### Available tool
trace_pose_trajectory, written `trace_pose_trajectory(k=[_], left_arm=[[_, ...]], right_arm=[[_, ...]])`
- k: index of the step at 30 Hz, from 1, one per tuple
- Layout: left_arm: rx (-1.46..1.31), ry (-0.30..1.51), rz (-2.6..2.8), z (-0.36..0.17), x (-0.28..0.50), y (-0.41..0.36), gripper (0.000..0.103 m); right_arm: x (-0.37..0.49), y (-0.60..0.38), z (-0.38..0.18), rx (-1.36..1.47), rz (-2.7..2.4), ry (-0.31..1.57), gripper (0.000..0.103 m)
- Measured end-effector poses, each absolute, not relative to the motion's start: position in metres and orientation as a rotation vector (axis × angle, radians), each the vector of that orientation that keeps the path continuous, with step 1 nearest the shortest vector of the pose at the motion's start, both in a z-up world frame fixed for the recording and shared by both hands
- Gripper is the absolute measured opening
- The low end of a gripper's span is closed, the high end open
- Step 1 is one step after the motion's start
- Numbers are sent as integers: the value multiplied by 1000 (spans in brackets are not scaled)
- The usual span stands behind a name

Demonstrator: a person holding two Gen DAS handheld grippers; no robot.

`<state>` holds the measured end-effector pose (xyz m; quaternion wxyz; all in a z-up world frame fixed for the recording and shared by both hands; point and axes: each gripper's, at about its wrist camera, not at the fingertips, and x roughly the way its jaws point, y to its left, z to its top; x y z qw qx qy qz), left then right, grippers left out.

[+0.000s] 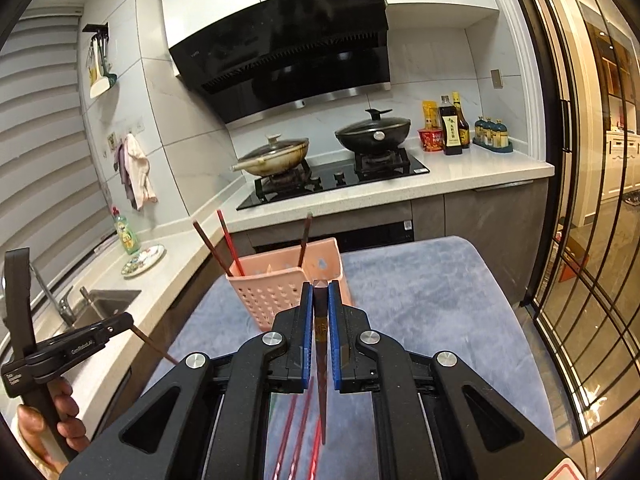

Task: Organize utensils
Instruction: 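Lower both brown chopsticks into the pink basket and open both tools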

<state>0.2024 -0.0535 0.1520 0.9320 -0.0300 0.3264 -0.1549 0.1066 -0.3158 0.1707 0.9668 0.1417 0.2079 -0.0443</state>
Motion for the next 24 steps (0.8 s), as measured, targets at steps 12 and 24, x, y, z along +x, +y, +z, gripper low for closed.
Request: trace_pose_trajectory(k=[12,24], left_arm=[[-123,463,-349,246,256,-74,7],[-113,375,-310,263,330,-103,7]], right_arm=[[190,-320,244,317,-41,268,7],[279,-329,254,355,-71,262,7]])
